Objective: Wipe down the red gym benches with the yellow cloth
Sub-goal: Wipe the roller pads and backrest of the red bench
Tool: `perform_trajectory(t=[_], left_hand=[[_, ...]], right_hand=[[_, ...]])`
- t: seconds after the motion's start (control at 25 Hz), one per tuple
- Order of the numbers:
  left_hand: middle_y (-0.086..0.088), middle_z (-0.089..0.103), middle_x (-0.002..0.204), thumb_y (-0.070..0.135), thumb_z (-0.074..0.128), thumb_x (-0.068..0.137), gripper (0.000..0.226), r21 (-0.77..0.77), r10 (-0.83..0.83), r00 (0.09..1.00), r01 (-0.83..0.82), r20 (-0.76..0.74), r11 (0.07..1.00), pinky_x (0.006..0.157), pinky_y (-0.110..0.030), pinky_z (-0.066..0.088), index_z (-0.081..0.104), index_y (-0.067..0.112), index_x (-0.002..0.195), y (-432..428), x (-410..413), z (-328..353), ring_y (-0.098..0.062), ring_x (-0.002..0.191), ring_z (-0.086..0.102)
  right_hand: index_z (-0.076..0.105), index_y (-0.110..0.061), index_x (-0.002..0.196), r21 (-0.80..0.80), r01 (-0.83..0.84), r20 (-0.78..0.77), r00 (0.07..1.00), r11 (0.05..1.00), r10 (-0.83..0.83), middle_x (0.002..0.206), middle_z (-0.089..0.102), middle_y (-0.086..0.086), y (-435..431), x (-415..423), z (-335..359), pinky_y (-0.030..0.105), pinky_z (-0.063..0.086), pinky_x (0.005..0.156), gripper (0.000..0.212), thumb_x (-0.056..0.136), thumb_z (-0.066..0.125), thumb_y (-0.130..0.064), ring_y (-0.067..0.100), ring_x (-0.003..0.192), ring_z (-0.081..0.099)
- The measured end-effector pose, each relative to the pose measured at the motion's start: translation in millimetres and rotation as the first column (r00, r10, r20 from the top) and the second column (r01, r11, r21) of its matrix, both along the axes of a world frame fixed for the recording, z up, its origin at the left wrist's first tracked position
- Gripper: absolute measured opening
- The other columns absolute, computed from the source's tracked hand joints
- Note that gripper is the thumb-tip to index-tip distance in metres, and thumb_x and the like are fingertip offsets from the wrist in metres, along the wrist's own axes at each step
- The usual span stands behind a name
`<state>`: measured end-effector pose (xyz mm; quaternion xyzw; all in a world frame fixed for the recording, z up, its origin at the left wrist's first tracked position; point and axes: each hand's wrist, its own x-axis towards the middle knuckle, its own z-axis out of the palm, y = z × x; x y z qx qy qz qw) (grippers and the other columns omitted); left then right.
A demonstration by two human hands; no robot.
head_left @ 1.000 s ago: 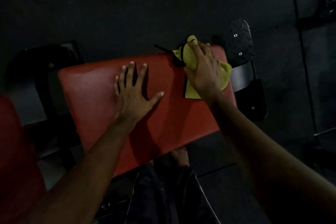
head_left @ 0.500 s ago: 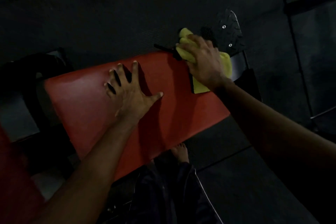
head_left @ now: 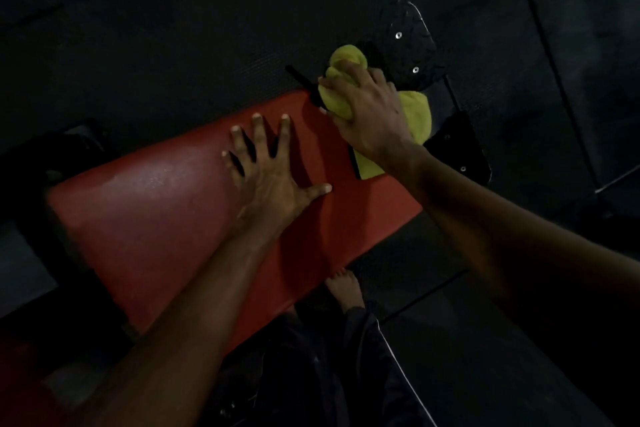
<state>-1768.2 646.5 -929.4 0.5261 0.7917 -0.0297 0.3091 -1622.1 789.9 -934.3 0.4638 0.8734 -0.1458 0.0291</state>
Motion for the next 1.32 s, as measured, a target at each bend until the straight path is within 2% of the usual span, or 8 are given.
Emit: perform_trajectory(t=[0.12,0.28,0.44,0.68,0.88,1.04,1.2,1.32], left_hand=[[-0.012,-0.02,0.166,0.09,0.058,0.064,0.132,-0.039,0.004,1.0,-0.004,-0.005,0.999,0.116,-0.067,-0.005,-0.015,0.033,0.158,2,2,0,-0.044,0.15,-0.02],[-0.014,-0.021,0.165,0.089,0.058,0.065,0.134,-0.101,-0.025,0.999,0.021,-0.041,0.995,0.116,-0.068,-0.004,-0.017,0.031,0.158,8,4,5,-0.048,0.149,-0.019],[-0.013,-0.022,0.165,0.092,0.055,0.063,0.134,-0.102,-0.014,0.999,0.009,-0.045,0.995,0.117,-0.068,-0.003,-0.018,0.031,0.158,8,3,3,-0.047,0.149,-0.019],[-0.014,-0.021,0.165,0.094,0.053,0.061,0.135,-0.146,-0.045,0.995,0.031,-0.093,0.989,0.117,-0.068,0.001,-0.019,0.031,0.157,10,4,3,-0.049,0.149,-0.015],[-0.013,-0.023,0.165,0.091,0.058,0.062,0.136,-0.21,-0.045,0.997,0.031,-0.062,0.977,0.118,-0.068,0.003,-0.019,0.033,0.157,17,5,10,-0.05,0.149,-0.016],[-0.011,-0.021,0.166,0.087,0.058,0.068,0.126,-0.213,-0.067,0.997,0.059,-0.033,0.975,0.119,-0.066,0.004,-0.017,0.038,0.157,14,-4,14,-0.047,0.15,-0.014],[-0.011,-0.016,0.167,0.075,0.067,0.073,0.119,-0.208,-0.1,0.995,0.101,0.015,0.973,0.117,-0.068,0.011,-0.008,0.041,0.159,18,-17,18,-0.045,0.151,-0.009],[-0.011,-0.018,0.167,0.069,0.069,0.076,0.117,-0.227,-0.111,0.993,0.115,0.028,0.967,0.115,-0.071,0.012,-0.008,0.04,0.159,19,-16,20,-0.046,0.151,-0.01]], right_hand=[[0.044,-0.04,0.147,-0.08,0.158,-0.058,0.985,0.984,-0.162,0.154,0.038,-0.002,5,24,-4,0.046,0.042,0.103,0.054,0.096,0.051,-0.057,0.027,0.131,0.045],[0.045,-0.031,0.147,-0.197,0.524,-0.065,0.837,0.829,-0.544,0.146,0.048,0.006,-33,59,2,0.049,0.04,0.105,0.055,0.099,0.046,-0.058,0.029,0.128,0.048],[0.05,-0.03,0.145,-0.152,0.444,-0.067,0.887,0.883,-0.457,0.149,0.046,0.006,-59,64,10,0.047,0.034,0.108,0.049,0.1,0.053,-0.049,0.029,0.132,0.044],[0.057,-0.031,0.138,-0.12,0.341,-0.118,0.928,0.932,-0.354,0.147,0.047,0.001,-23,41,2,0.045,0.04,0.104,0.047,0.095,0.055,-0.049,0.027,0.125,0.049],[0.052,-0.036,0.142,-0.076,0.509,-0.083,0.853,0.857,-0.515,0.143,0.05,0.006,-82,78,-1,0.047,0.042,0.094,0.049,0.095,0.058,-0.048,0.031,0.115,0.052],[0.054,-0.037,0.142,-0.071,0.487,-0.042,0.87,0.87,-0.491,0.149,0.045,0.001,-131,82,7,0.042,0.041,0.09,0.057,0.086,0.066,-0.039,0.028,0.111,0.047],[0.059,-0.038,0.136,-0.01,0.257,-0.087,0.963,0.966,-0.257,0.146,0.051,0.003,-186,75,3,0.041,0.047,0.079,0.059,0.079,0.074,-0.037,0.035,0.106,0.057],[0.053,-0.042,0.141,-0.029,0.136,-0.058,0.989,0.99,-0.138,0.148,0.048,-0.001,-203,85,2,0.038,0.042,0.08,0.052,0.089,0.057,-0.04,0.03,0.109,0.055]])
